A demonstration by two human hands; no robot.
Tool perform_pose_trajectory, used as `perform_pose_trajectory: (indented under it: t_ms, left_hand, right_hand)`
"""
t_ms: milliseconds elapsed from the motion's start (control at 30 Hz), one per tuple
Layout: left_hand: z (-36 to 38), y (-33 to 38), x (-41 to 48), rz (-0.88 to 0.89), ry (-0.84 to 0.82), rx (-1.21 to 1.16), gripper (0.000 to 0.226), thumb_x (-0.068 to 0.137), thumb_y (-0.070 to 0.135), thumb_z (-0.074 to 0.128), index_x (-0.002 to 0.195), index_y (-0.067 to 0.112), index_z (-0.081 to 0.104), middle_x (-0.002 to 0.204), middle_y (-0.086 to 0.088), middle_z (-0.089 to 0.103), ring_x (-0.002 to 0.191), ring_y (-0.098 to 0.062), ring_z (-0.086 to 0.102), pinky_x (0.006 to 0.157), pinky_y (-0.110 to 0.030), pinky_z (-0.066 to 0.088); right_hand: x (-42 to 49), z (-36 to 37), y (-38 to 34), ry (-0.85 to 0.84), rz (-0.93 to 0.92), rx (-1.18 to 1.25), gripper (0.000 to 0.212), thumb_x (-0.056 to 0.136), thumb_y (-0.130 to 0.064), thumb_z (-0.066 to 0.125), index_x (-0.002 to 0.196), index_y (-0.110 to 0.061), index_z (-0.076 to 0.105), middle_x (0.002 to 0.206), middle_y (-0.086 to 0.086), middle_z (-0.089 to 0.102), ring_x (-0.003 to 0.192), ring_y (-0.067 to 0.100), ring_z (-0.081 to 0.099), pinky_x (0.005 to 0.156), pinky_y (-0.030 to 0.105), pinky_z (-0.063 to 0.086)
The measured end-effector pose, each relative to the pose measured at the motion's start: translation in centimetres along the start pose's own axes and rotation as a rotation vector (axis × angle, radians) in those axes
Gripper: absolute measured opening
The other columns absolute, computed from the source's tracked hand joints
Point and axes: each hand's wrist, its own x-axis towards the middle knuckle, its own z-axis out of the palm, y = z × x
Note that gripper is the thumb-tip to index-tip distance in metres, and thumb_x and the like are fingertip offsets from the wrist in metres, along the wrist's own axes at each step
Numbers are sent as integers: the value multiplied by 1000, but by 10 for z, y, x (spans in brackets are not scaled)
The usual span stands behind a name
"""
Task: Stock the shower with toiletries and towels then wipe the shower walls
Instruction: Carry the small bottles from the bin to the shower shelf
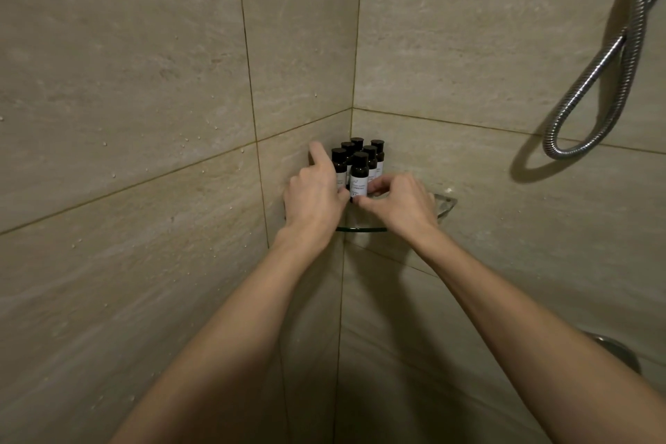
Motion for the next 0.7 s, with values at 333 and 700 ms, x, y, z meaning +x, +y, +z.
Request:
perform_pose_trajectory:
  t_ms: [333,700]
  left_hand:
    - [4,-1,0,-7,9,45,71,85,27,76,136,7,32,104,-16,72,91,-39,72,75,-52,59]
    - [2,3,-3,28,23,93,57,87,24,73,127,7,36,101,-17,71,91,-41,71,66,-45,53]
  right_hand:
    - [0,1,2,7,5,-33,34,81,-59,72,102,-33,75,97,-12,75,99,15,68,96,42,51]
    - [-1,2,2,21,-15,-43,36,79,-65,70,98,-35,76,92,-14,75,95,14,68,94,43,51]
